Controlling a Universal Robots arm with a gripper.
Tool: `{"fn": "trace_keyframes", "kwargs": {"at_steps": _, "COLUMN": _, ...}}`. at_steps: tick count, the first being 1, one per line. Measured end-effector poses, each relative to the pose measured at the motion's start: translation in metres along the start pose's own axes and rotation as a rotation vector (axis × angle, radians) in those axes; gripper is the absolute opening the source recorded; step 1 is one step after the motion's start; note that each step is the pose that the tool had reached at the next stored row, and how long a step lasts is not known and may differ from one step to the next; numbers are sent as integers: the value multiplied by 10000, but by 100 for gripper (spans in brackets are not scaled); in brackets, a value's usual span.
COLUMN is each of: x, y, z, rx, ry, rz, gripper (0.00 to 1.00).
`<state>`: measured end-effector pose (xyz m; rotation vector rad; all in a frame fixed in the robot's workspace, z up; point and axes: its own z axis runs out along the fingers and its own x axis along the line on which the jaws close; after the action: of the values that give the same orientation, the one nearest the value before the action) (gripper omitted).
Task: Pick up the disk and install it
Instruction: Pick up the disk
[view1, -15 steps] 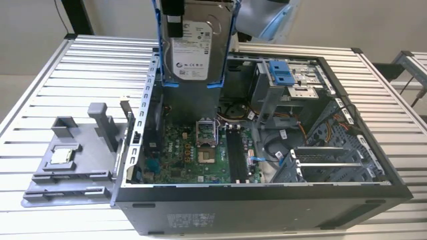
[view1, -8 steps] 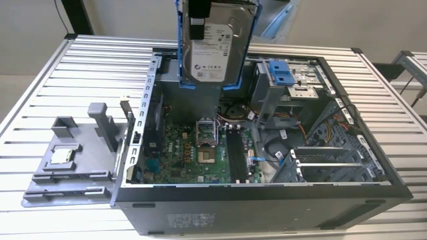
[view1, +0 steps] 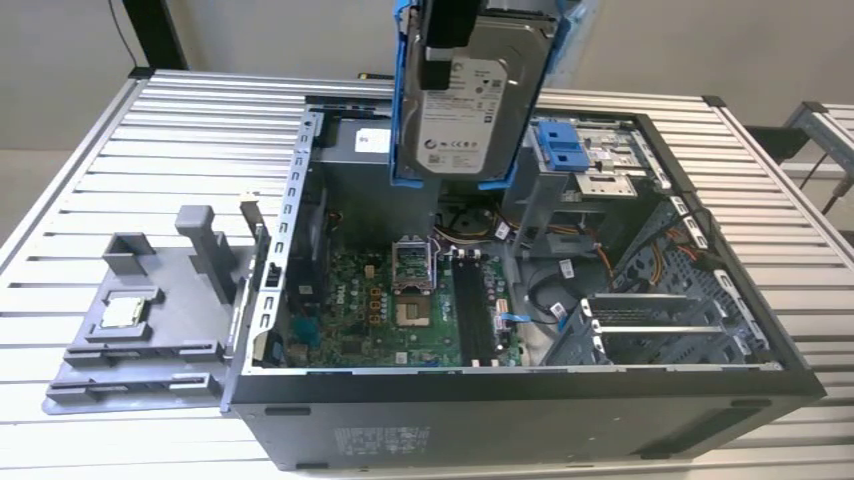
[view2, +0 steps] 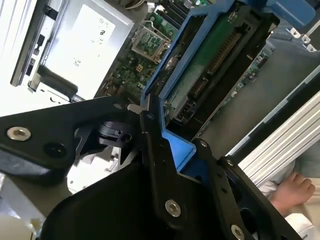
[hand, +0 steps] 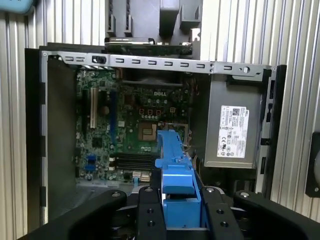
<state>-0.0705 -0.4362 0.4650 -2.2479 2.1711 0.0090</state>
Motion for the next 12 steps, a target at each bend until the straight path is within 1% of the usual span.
{"fn": "trace_keyframes", "kwargs": {"at_steps": 7, "x": 179, "y": -172, "z": -2, "rx": -45, "ry": -1, "rz": 1, "gripper": 0}}
{"fn": "trace_keyframes", "kwargs": {"at_steps": 12, "x": 316, "y": -277, "z": -3, "rx": -61, "ry": -2, "rz": 1, "gripper": 0}}
